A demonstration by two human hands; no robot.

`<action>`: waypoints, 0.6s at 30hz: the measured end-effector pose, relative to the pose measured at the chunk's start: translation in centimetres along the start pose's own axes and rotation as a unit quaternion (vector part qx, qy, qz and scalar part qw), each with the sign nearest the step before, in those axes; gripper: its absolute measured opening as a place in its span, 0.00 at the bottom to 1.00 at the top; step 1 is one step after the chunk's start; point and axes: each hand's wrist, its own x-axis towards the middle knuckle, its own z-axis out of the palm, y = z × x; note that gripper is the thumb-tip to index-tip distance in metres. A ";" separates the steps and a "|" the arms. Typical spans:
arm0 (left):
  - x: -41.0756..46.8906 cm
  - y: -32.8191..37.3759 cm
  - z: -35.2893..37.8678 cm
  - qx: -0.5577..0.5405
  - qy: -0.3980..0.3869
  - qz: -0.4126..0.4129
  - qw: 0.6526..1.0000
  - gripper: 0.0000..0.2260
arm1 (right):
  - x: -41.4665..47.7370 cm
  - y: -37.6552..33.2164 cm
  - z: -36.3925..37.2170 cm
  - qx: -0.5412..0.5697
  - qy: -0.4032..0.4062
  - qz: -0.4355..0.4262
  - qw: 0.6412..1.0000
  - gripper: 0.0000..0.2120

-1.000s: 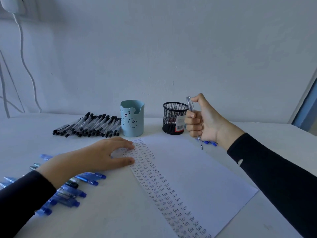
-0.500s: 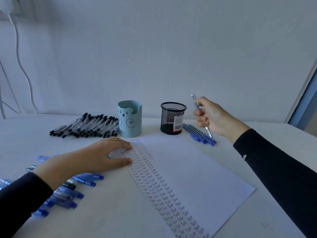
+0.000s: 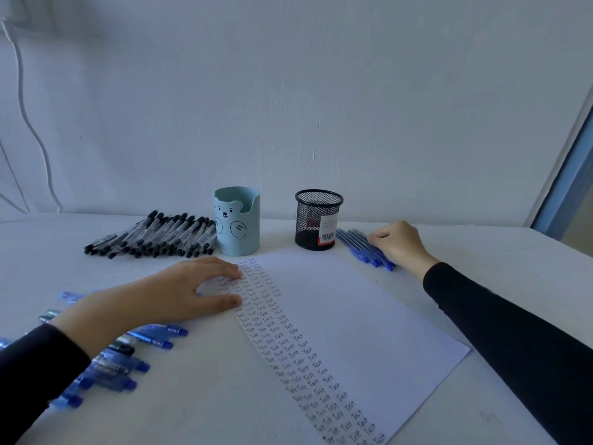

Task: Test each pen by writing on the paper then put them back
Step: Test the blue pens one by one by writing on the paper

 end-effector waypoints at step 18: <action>-3.0 -1.0 -7.0 -0.008 -0.060 -0.119 0.991 0.04 | -8.2 -8.3 4.2 0.073 -0.023 -0.291 0.954 0.08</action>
